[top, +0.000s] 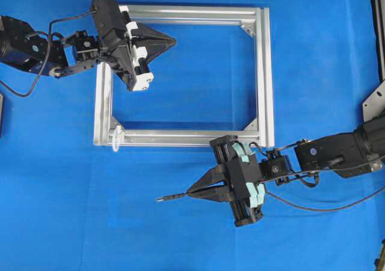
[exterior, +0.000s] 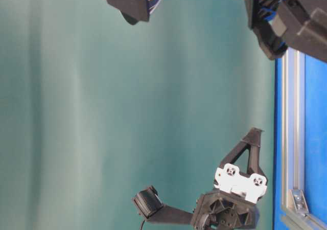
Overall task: Insert the wire through the string loop located on the left side.
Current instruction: 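Lift the black cable with the right gripper, plug pointing left, then move the right gripper left, pushing the plug through the white zip-tie loop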
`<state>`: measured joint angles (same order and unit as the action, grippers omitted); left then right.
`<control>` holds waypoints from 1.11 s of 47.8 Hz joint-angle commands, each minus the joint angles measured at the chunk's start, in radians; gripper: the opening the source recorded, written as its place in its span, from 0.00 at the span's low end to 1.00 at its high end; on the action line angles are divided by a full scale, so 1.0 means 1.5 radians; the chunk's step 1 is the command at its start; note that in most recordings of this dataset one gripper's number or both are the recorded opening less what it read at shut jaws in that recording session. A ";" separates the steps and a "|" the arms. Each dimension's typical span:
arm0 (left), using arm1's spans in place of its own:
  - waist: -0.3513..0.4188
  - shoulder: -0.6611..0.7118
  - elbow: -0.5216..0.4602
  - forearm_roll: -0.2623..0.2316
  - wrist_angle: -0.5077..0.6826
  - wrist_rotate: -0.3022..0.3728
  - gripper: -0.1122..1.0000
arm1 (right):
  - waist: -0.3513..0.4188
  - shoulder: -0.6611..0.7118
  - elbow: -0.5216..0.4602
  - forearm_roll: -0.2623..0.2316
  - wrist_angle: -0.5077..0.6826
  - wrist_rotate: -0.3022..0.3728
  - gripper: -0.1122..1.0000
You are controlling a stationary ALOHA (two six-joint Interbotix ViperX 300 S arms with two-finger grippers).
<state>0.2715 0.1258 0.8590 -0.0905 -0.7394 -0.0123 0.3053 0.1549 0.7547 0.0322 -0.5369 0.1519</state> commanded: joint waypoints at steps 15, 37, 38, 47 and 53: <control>-0.001 -0.019 -0.004 0.001 -0.004 -0.001 0.10 | -0.029 -0.026 0.004 -0.001 -0.006 -0.009 0.10; -0.004 -0.020 -0.002 0.001 -0.004 -0.001 0.10 | -0.142 -0.039 0.029 0.000 -0.007 -0.009 0.10; -0.004 -0.020 -0.002 0.001 -0.004 -0.001 0.10 | -0.142 -0.039 0.029 0.000 -0.007 -0.009 0.10; -0.005 -0.020 -0.001 0.001 -0.004 -0.001 0.10 | -0.151 -0.038 0.027 0.001 -0.007 -0.009 0.10; -0.004 -0.020 -0.001 0.001 -0.004 -0.001 0.10 | -0.150 -0.028 0.013 0.003 -0.008 -0.008 0.10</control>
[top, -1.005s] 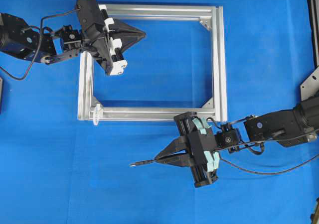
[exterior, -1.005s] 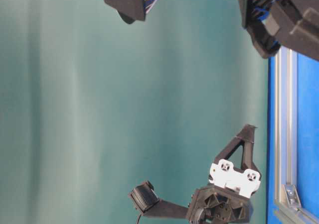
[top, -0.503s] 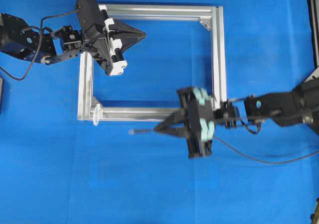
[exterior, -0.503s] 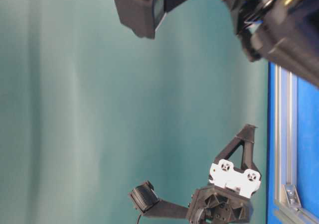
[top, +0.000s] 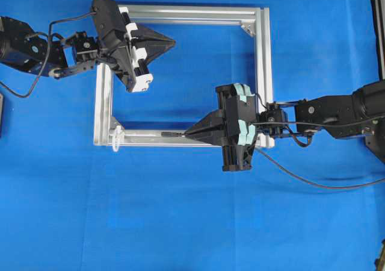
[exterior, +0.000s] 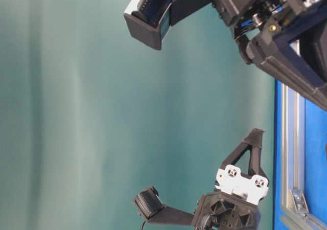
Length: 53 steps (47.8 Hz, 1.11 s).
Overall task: Insert the wire through the string loop located on the left side.
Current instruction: 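Move the right gripper left, pushing the plug through the white zip-tie loop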
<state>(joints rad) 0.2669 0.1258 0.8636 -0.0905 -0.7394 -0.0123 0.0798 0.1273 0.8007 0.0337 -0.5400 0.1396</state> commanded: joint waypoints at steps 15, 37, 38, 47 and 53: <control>-0.002 -0.020 -0.004 0.001 -0.005 -0.001 0.10 | -0.004 0.060 -0.105 0.003 0.003 -0.001 0.10; -0.002 -0.024 0.003 0.001 -0.008 -0.001 0.10 | -0.005 0.100 -0.167 0.002 0.032 -0.001 0.10; -0.002 -0.024 0.003 0.001 -0.009 -0.001 0.10 | -0.005 0.100 -0.167 0.002 0.033 -0.001 0.10; -0.002 -0.024 0.005 0.001 -0.016 0.000 0.10 | -0.005 0.100 -0.167 0.002 0.033 -0.001 0.10; -0.002 -0.024 0.005 0.002 -0.018 0.000 0.10 | -0.005 0.100 -0.167 0.002 0.033 -0.001 0.10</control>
<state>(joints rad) 0.2654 0.1197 0.8774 -0.0905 -0.7547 -0.0123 0.0767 0.2945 0.5691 0.0353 -0.4878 0.1365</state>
